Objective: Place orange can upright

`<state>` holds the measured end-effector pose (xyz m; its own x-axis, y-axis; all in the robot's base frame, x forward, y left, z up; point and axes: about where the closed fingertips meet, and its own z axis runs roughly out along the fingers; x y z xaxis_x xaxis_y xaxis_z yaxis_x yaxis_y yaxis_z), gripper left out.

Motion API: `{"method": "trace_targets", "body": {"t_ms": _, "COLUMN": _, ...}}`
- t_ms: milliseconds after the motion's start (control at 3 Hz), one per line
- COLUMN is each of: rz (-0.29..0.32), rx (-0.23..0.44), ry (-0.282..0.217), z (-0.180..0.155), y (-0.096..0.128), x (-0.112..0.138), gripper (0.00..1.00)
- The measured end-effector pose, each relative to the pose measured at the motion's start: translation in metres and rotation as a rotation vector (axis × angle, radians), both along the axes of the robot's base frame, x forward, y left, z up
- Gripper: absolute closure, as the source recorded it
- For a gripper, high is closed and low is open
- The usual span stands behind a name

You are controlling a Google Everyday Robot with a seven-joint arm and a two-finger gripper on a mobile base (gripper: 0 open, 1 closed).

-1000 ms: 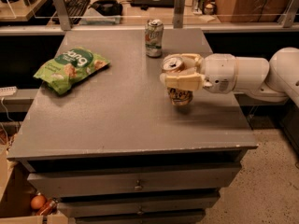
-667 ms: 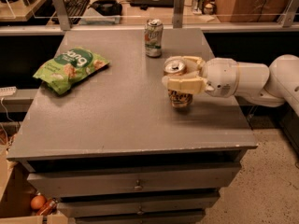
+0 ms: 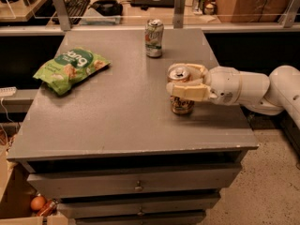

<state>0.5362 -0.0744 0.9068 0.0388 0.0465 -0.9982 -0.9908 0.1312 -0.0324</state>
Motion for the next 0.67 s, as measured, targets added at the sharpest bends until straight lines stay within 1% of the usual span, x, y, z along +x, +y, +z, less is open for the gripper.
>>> {"method": "trace_targets", "body": {"t_ms": 333, "rz": -0.005, "rx": 0.003, "ry": 0.013, "z": -0.0042, "y": -0.0032, "x": 0.0002, "gripper": 0.28}}
{"method": "trace_targets", "body": {"t_ms": 667, "rz": -0.011, "rx": -0.003, "ry": 0.020, "z": -0.0063, "y": -0.0069, "x": 0.0002, "gripper": 0.00}}
